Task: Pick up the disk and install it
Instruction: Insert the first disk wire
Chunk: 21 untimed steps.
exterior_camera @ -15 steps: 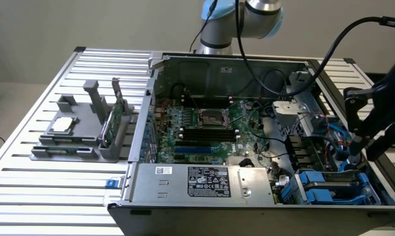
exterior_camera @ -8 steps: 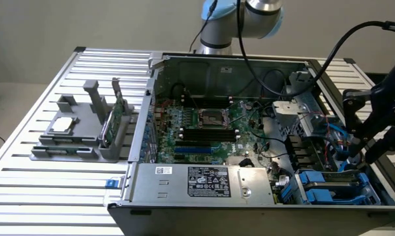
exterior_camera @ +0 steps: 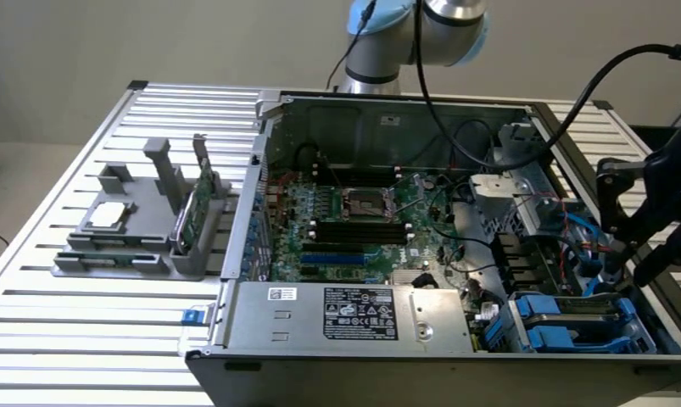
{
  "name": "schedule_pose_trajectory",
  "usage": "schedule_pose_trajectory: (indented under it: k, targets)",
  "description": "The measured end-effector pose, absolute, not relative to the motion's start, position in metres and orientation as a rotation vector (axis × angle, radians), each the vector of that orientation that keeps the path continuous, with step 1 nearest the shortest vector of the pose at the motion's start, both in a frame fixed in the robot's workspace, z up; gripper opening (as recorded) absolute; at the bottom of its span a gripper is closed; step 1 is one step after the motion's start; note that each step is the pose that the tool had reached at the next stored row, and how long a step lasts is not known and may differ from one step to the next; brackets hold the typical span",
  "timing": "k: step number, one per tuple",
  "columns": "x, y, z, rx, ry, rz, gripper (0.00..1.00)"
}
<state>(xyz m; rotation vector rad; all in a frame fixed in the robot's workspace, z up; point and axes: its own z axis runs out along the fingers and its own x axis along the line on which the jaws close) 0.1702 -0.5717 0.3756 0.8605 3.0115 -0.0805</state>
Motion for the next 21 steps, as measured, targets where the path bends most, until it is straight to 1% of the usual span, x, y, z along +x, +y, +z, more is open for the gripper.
schedule_pose_trajectory:
  k: [21]
  targets:
    - [0.177, -0.572, 0.352, 1.193, 2.905, -0.069, 0.31]
